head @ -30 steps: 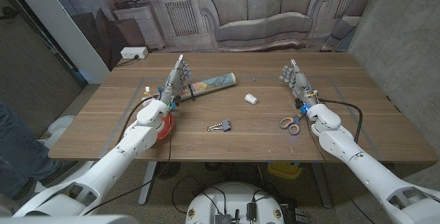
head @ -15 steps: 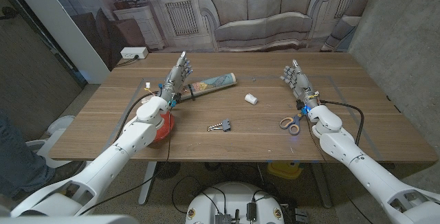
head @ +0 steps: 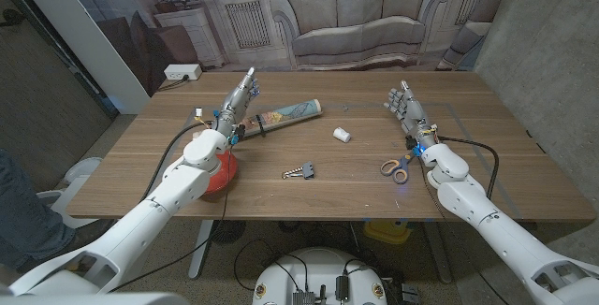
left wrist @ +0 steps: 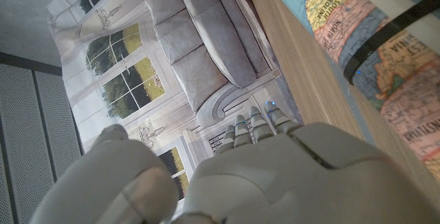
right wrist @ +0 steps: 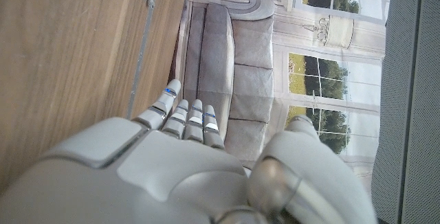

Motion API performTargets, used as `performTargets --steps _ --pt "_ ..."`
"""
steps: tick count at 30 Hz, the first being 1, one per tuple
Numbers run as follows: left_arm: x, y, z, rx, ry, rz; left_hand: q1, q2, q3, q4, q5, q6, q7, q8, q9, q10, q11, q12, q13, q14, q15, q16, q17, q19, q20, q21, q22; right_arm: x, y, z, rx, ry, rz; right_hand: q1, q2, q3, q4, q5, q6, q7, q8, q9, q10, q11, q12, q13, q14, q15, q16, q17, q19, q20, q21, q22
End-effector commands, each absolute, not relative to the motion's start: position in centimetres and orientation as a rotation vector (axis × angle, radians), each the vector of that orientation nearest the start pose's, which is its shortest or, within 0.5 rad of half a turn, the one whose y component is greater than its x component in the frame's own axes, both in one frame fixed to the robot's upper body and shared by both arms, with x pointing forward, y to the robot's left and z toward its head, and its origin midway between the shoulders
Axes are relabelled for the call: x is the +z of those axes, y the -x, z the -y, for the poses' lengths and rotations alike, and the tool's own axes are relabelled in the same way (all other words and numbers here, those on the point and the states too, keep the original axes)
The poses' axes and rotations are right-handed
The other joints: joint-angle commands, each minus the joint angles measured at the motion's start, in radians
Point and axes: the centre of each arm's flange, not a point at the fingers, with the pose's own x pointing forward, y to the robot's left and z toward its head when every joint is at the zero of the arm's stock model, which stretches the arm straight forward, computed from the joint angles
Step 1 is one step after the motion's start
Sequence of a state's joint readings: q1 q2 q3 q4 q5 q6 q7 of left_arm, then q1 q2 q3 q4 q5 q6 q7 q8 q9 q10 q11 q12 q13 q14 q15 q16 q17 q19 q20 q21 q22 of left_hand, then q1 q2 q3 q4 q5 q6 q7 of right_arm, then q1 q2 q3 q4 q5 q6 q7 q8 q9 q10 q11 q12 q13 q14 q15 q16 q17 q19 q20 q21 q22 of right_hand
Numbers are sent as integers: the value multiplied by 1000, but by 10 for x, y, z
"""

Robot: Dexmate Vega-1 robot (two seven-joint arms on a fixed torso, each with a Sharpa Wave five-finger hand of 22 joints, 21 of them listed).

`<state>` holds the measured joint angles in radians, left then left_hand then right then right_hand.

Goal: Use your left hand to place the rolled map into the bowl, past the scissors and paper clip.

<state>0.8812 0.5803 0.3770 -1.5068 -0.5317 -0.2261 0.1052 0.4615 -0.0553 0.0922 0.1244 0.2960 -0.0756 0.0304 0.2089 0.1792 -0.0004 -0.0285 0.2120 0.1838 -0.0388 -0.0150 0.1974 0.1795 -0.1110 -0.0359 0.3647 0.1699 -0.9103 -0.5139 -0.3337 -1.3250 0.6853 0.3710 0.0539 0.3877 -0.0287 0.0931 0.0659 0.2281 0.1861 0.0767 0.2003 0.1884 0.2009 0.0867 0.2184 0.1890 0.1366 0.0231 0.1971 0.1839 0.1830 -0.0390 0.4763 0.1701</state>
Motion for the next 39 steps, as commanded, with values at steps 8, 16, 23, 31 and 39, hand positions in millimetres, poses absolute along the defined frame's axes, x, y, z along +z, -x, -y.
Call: performTargets --steps 8,16,23,31,39 --pt "9 -611 -279 -91 -150 706 14 6 -4 -12 12 58 0 14 5 53 -9 19 3 46 -6 13 1 33 -28 -11 4 -37 -625 312 202 -83 675 -1 7 0 2 2 9 -1 6 5 14 0 7 2 15 2 2 3 16 -18 -10 2" --pt "12 -608 -284 -59 -158 724 22 9 -6 -17 16 84 1 17 5 78 -14 22 3 72 -11 16 1 58 -29 -12 4 -37 -623 310 194 -84 665 -2 8 -1 2 2 11 -2 6 5 15 1 8 2 17 2 2 3 18 -17 -14 2" --pt "17 -605 -286 -30 -198 725 28 10 -8 -20 19 101 -4 18 5 94 -25 24 3 86 -16 16 1 70 -32 -16 4 -40 -624 309 192 -94 668 -1 9 -1 1 2 12 -1 6 5 16 1 7 2 17 2 1 2 19 -17 -18 2" --pt "25 -597 -289 17 -268 728 33 11 -8 -22 21 110 -3 18 5 101 -27 23 3 89 -21 14 1 73 -33 -20 4 -39 -622 308 187 -90 678 -1 9 -2 1 2 13 -2 5 5 16 2 7 2 17 2 1 2 20 -15 -21 3" --pt "28 -592 -295 44 -293 735 37 13 -9 -24 23 115 -5 17 5 105 -29 22 4 94 -23 13 1 77 -34 -23 4 -41 -619 309 177 -103 681 -2 10 -3 1 1 13 -1 5 5 16 1 7 2 18 3 0 2 21 -15 -25 3"
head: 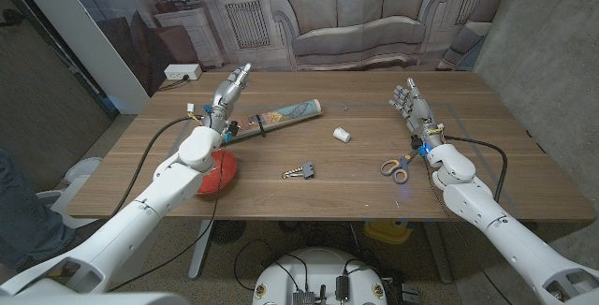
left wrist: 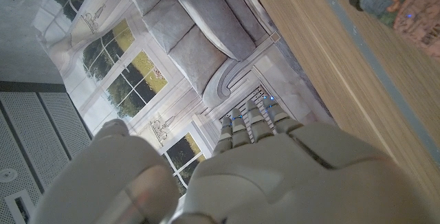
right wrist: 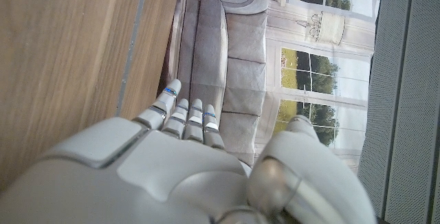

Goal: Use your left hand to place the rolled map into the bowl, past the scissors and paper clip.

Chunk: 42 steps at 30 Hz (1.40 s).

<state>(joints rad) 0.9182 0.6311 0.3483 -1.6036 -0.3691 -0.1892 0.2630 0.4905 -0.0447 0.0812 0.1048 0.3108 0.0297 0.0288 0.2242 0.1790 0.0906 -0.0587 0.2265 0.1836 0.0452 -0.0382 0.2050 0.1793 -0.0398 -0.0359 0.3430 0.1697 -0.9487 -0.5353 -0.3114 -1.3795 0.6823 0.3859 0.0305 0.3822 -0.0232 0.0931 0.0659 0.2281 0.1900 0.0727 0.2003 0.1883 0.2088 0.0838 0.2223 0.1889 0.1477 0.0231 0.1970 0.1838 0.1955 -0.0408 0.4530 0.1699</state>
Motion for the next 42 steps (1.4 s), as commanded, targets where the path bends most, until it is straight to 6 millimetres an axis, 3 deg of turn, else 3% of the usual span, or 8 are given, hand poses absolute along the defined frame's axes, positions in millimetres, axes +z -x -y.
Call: performTargets --steps 1,16,22,42 --pt "29 -591 -295 54 -307 736 9 2 2 -4 8 11 -4 2 5 16 2 8 4 11 0 5 1 7 -34 -2 4 -42 -618 309 177 -99 682 4 5 -3 1 1 10 3 5 5 9 4 3 2 7 2 0 2 9 -13 -2 3" --pt "37 -590 -292 106 -428 725 17 3 0 -8 12 19 -7 -1 5 25 -2 6 4 16 -3 2 1 7 -38 -11 5 -43 -613 309 155 -96 686 2 6 -5 1 1 13 3 5 5 16 9 6 2 8 2 0 3 8 -13 -10 3" --pt "39 -587 -289 155 -502 699 22 5 -6 -10 17 38 -5 -2 6 46 3 6 5 58 -6 11 4 67 -50 0 8 -43 -612 310 151 -100 693 2 7 -6 1 1 16 3 5 5 22 8 8 3 10 2 0 3 9 -13 -13 4" --pt "36 -573 -287 295 -662 697 47 4 -9 -22 27 85 -16 5 6 87 -11 10 6 86 -16 11 5 90 -47 -6 10 -46 -608 312 147 -106 695 3 11 -7 0 0 22 -2 6 5 26 6 8 3 16 -2 1 3 12 -15 -23 4"
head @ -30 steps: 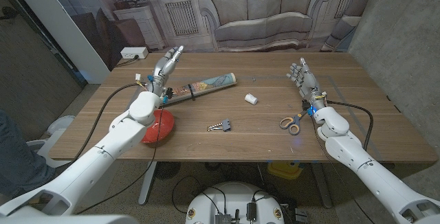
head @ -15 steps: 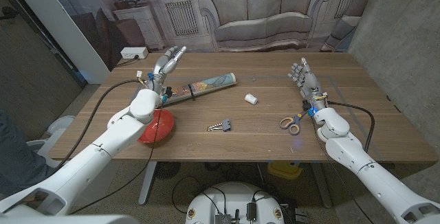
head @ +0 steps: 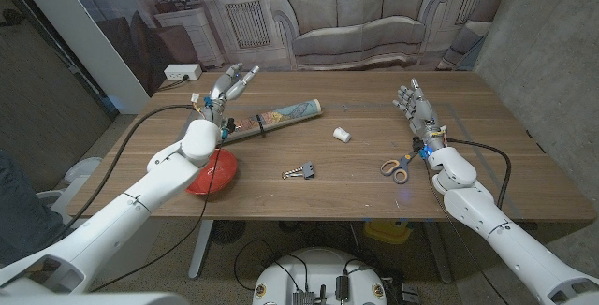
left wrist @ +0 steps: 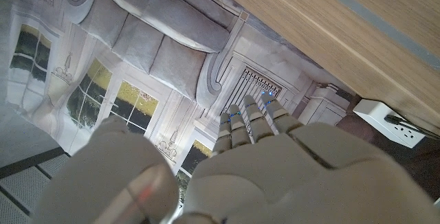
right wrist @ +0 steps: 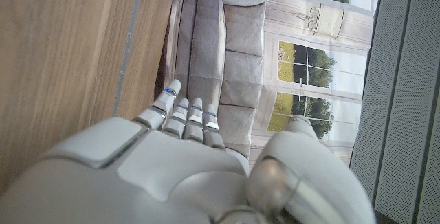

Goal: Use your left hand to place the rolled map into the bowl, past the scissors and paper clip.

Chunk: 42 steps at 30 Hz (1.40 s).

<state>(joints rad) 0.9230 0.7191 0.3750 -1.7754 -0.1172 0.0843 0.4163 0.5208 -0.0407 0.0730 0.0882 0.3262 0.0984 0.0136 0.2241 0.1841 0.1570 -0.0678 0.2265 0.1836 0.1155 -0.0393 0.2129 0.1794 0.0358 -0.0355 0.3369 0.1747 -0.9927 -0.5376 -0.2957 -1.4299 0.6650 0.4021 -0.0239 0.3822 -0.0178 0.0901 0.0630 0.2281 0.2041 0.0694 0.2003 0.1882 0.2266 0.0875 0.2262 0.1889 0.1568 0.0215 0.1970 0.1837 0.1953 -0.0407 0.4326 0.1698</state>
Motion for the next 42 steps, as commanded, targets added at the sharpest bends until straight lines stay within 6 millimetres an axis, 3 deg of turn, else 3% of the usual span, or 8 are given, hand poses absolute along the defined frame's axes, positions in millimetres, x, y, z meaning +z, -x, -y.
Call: performTargets --steps 1,42 --pt "37 -572 -286 305 -676 701 17 0 -1 -6 12 18 -1 5 1 22 -1 11 6 18 -16 3 4 15 -47 0 5 -46 -608 312 147 -103 696 3 6 -4 3 0 9 2 6 6 8 2 4 3 7 0 1 3 12 -15 -2 4" --pt "50 -566 -274 450 -972 682 45 2 -5 -18 29 53 -16 3 2 50 -24 5 7 40 -29 -3 5 5 -49 -24 5 -59 -600 313 135 -118 693 5 9 -7 0 -1 12 3 4 6 10 1 3 4 11 -3 -1 3 28 -20 -15 6"
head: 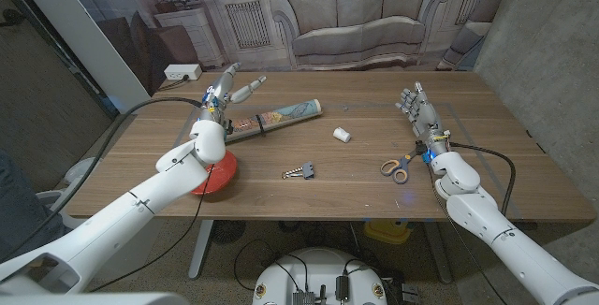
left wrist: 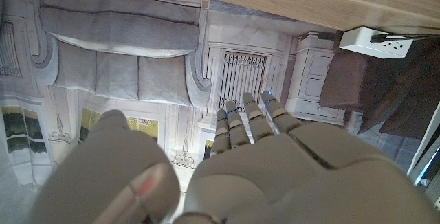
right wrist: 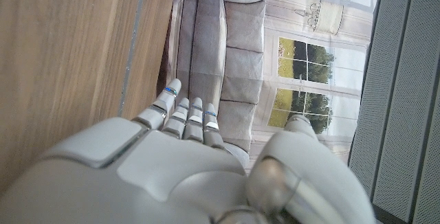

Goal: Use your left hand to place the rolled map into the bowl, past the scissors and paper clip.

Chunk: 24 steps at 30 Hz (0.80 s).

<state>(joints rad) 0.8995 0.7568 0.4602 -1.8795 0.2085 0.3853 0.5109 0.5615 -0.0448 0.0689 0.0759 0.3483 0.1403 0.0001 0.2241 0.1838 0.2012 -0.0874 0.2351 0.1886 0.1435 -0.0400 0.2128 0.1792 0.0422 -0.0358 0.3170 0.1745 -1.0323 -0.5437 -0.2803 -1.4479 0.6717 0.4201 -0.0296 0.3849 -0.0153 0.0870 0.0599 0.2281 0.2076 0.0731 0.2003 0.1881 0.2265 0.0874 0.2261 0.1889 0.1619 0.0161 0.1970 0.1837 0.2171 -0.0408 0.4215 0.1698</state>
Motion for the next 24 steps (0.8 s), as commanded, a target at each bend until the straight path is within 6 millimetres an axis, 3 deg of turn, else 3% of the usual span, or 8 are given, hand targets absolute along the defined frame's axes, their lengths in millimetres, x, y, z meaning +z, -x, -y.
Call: performTargets --steps 1,24 --pt "50 -566 -274 448 -980 686 4 6 -1 -6 7 11 -3 3 2 5 -4 -4 2 12 -28 -3 5 -2 -49 -4 6 -59 -600 313 135 -118 693 2 7 -5 3 -1 9 0 4 6 11 1 3 4 6 2 -1 3 6 -20 -5 6" --pt "54 -564 -272 490 -1069 668 15 2 -9 -10 19 30 -8 1 3 25 -11 -6 2 31 -34 -3 5 10 -53 -12 6 -56 -599 311 141 -108 693 3 9 -7 1 -2 11 0 3 6 12 -2 3 4 8 1 -2 2 10 -18 -14 6"
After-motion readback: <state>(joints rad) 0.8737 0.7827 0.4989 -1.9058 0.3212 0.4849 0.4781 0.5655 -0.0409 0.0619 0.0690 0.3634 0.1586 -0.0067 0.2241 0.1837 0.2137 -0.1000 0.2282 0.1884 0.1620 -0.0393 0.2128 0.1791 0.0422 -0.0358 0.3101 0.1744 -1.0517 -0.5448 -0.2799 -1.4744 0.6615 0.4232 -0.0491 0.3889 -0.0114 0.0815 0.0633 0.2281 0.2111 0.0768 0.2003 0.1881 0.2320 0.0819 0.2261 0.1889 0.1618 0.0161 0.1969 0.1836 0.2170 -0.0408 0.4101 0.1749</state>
